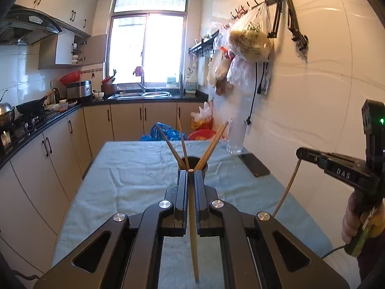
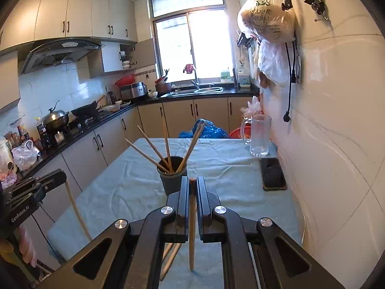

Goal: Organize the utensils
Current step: 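Lift the chopsticks with both tools and carry them above the black cup, then open both tools to release the chopsticks into the black cup, then move both open tools back to the last chopsticks on the towel, then close the right tool on a chopstick while the left tool grasps another, then lift the chopsticks with both tools and carry them over the black cup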

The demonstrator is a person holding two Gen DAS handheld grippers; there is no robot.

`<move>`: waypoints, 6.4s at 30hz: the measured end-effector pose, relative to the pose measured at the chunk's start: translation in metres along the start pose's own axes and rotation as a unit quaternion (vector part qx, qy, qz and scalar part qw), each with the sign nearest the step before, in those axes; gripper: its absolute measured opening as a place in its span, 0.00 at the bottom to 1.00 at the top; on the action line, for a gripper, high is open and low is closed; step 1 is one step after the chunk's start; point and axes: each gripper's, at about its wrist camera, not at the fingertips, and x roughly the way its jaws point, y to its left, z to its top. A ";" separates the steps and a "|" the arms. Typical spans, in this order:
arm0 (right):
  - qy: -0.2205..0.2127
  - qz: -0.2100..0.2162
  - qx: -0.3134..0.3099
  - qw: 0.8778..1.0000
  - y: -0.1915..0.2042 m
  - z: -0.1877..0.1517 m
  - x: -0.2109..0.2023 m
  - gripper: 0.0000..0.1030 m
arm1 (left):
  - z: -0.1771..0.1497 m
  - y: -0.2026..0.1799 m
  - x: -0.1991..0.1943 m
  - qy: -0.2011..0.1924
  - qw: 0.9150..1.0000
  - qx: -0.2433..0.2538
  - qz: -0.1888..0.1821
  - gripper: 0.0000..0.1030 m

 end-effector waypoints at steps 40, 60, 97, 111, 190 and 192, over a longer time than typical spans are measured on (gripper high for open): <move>-0.009 0.032 0.043 0.999 0.000 0.120 0.169 0.06 | 0.125 0.019 0.187 -0.020 0.997 -0.078 0.015 0.04; -0.009 0.009 0.045 0.999 -0.007 0.108 0.121 0.43 | 0.099 0.030 0.054 -0.091 0.993 -0.069 0.025 0.54; 0.270 -0.045 0.018 0.962 -0.023 -0.130 0.174 0.08 | -0.119 -0.002 0.129 0.262 0.962 -0.069 -0.037 0.34; 0.261 -0.048 0.075 0.961 -0.058 -0.137 0.141 0.08 | -0.135 -0.065 0.204 0.326 0.944 -0.001 -0.052 0.07; 0.017 -0.015 -0.011 1.000 0.013 -0.014 -0.015 0.06 | -0.018 -0.013 -0.005 0.036 0.998 -0.036 -0.029 0.05; 0.015 -0.013 -0.011 1.000 0.014 -0.012 -0.014 0.06 | -0.015 -0.011 -0.006 0.031 0.999 -0.036 -0.025 0.05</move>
